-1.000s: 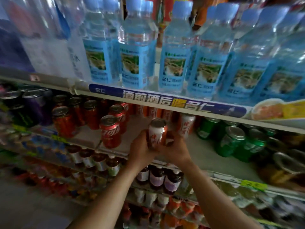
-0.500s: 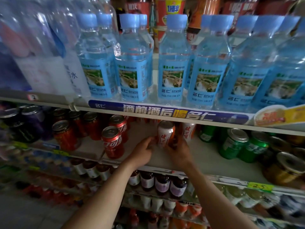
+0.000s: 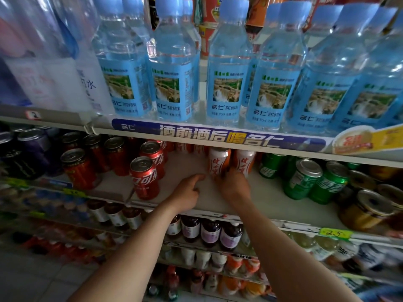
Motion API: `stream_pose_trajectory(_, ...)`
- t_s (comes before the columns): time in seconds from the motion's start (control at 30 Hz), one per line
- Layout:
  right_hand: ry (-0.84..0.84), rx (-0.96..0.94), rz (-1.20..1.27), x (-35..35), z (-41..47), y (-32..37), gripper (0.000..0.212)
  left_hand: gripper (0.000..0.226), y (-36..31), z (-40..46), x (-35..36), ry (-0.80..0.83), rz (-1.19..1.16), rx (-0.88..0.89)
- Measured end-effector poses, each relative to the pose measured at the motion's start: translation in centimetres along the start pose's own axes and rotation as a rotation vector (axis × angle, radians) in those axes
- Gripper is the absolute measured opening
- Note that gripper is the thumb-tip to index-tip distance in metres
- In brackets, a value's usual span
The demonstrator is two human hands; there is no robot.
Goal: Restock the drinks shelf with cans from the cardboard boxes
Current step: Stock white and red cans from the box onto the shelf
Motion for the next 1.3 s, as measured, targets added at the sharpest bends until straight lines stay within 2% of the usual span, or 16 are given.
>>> stream_pose_trajectory(0.13, -0.045, -0.041, 0.050, -0.6, -1.4, 0.2, 0.046, 0.053, 0.1, 0.1, 0.0, -0.003, 0.018, -0.005)
stream_pose_trajectory(0.23, -0.077, -0.210, 0.020, -0.8, -3.3, 0.1, 0.044, 0.054, 0.1, 0.1, 0.1, -0.010, 0.029, 0.005)
stream_pose_trajectory(0.33, 0.052, -0.373, -0.187, 0.0, -4.4, 0.5, 0.054, 0.057, -0.1, 0.3, 0.1, -0.044, 0.041, 0.012)
stream_pose_trajectory(0.43, 0.141, -0.323, -0.335, 0.5, -3.7, 1.2, 0.058, 0.058, -0.4, 0.3, 0.0, -0.066, 0.065, 0.025)
stream_pose_trajectory(0.57, 0.169, -0.244, -0.396, 1.0, -3.3, 1.9, 0.064, 0.058, -0.5, 0.1, 0.0, -0.066, 0.079, 0.042)
stream_pose_trajectory(0.83, 0.172, -0.223, -0.358, 0.8, -2.3, 1.3, 0.078, 0.060, -0.3, 0.2, 0.0, -0.069, 0.064, 0.037)
stream_pose_trajectory(1.07, 0.218, -0.237, -0.351, 0.2, -2.8, 1.4, 0.082, 0.050, -0.7, -0.4, -0.4, -0.075, -0.007, 0.057)
stream_pose_trajectory(1.1, 0.196, -0.257, -0.346, -0.3, -3.4, 1.6, 0.081, 0.046, -1.1, -1.1, -0.8, -0.104, -0.034, 0.091)
stream_pose_trajectory(1.17, 0.050, -0.377, -0.302, -1.2, -5.0, 2.8, 0.070, 0.038, -1.1, -3.1, -2.1, -0.250, -0.055, 0.202)
stream_pose_trajectory(1.23, -0.083, -0.596, -0.062, -1.9, -7.6, 4.7, 0.048, 0.032, -0.5, -6.0, -3.3, -0.406, -0.066, 0.282)
stream_pose_trajectory(1.27, -0.072, -0.704, 0.089, -1.6, -9.1, 5.8, 0.035, 0.030, 0.3, -7.6, -3.7, -0.479, -0.095, 0.280)
stream_pose_trajectory(1.3, 0.007, -0.801, 0.234, -0.4, -10.8, 7.0, 0.023, 0.027, 1.9, -9.8, -4.3, -0.570, -0.108, 0.230)
Point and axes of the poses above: each hand's wrist, its own z-axis towards the middle knuckle, its own x-axis out of the palm, y = z × x, the point moved 3 cm from there along z, towards the middle knuckle, and after that the axes turned 2 degrees about -z, right-handed, at the moved point
